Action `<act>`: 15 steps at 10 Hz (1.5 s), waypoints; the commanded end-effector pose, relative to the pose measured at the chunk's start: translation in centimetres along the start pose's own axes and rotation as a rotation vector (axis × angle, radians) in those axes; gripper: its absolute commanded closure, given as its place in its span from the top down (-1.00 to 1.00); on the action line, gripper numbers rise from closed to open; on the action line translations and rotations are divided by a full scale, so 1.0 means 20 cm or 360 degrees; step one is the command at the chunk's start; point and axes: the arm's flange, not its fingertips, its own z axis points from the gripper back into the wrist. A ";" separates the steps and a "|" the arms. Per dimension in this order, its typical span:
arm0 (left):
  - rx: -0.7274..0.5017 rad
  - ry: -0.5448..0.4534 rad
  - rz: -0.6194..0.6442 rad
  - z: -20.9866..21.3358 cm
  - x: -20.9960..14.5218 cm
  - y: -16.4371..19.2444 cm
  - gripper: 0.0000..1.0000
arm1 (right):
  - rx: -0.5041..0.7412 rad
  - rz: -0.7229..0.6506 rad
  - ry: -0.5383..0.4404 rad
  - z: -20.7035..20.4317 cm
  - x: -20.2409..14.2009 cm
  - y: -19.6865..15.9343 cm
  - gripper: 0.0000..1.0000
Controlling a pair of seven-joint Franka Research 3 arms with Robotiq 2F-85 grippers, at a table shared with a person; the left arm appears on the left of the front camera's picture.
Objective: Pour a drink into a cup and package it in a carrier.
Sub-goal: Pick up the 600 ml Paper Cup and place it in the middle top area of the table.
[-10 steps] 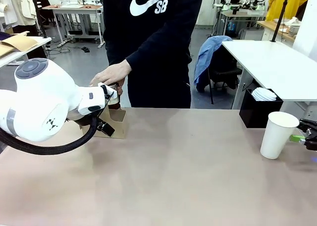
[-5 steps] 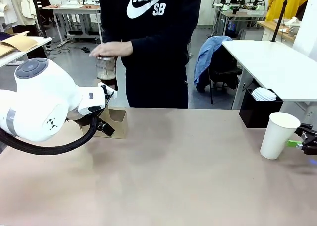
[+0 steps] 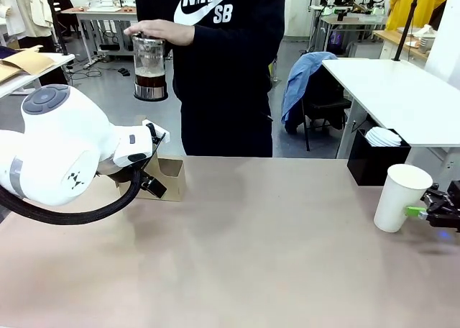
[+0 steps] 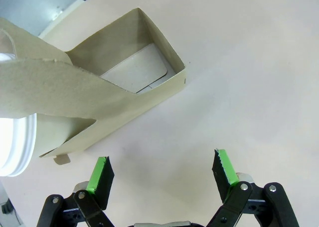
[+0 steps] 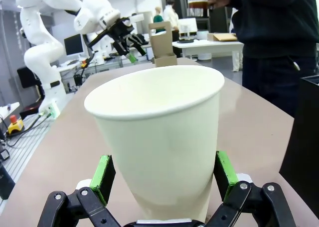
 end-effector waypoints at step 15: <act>-0.0001 -0.0001 0.0000 0.00 0.00 0.00 1.00 | -0.0083 -0.0036 -0.0027 -0.19 0.06 0.00 0.60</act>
